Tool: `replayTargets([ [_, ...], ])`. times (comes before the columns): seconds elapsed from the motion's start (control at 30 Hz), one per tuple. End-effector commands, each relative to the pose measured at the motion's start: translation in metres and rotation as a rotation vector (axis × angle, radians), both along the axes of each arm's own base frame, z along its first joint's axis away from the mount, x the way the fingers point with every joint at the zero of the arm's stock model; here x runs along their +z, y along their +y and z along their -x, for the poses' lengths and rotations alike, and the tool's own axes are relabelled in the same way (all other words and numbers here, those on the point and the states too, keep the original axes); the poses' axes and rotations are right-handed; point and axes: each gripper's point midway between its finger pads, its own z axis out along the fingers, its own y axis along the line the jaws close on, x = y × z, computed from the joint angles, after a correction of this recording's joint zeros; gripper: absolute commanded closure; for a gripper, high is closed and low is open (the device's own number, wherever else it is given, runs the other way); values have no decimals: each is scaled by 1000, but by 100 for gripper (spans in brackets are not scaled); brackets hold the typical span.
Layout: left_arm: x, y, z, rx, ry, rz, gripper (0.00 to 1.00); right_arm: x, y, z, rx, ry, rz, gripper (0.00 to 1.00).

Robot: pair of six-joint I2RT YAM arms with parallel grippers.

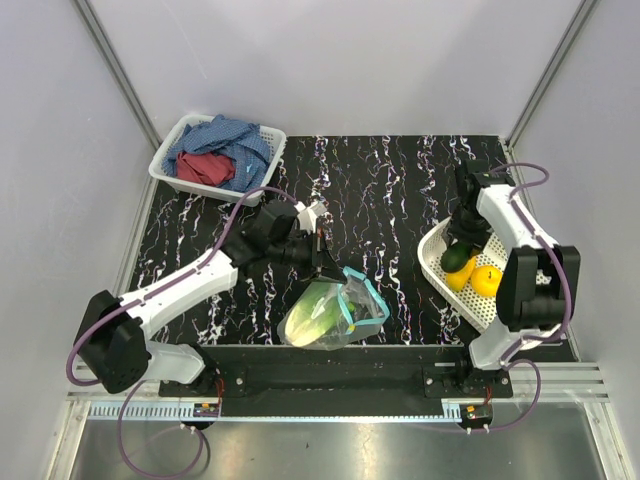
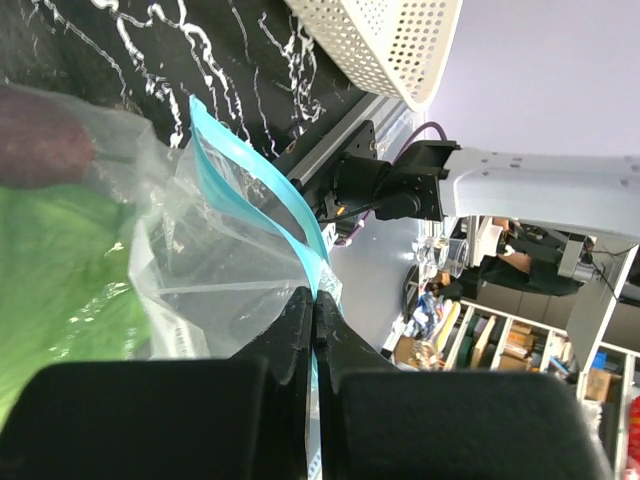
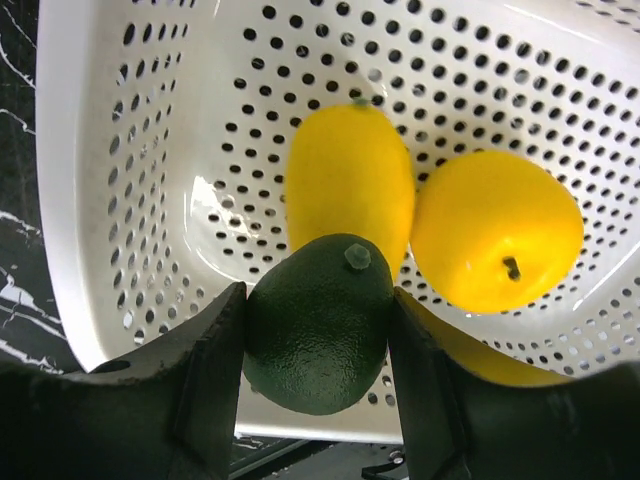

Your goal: Open the zip-top bag and remove the fake food

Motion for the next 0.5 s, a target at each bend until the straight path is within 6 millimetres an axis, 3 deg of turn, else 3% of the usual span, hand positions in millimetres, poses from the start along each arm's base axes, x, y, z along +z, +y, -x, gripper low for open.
replayTargets([
  [0.0,26,-2,-2,-43,-77,42,100,-1,-4,-32,54,-51,26,71],
  [0.07,26,-1,-4,-41,-74,39,100,-9,1,-34,69,-40,-1,68],
  [0.2,28,1,-8,-25,-83,37,100,-16,13,-37,91,-33,-66,46],
  [0.23,27,1,-8,-24,-81,36,100,-16,14,-36,94,-31,-74,35],
  [0.3,27,1,-8,-21,-77,36,100,-16,16,-34,105,-26,-85,24],
  [0.33,25,2,-7,-18,-73,33,100,-16,17,-32,113,-27,-89,13],
  [0.47,27,4,-4,-11,-76,42,100,-11,16,-24,130,-19,-86,1],
])
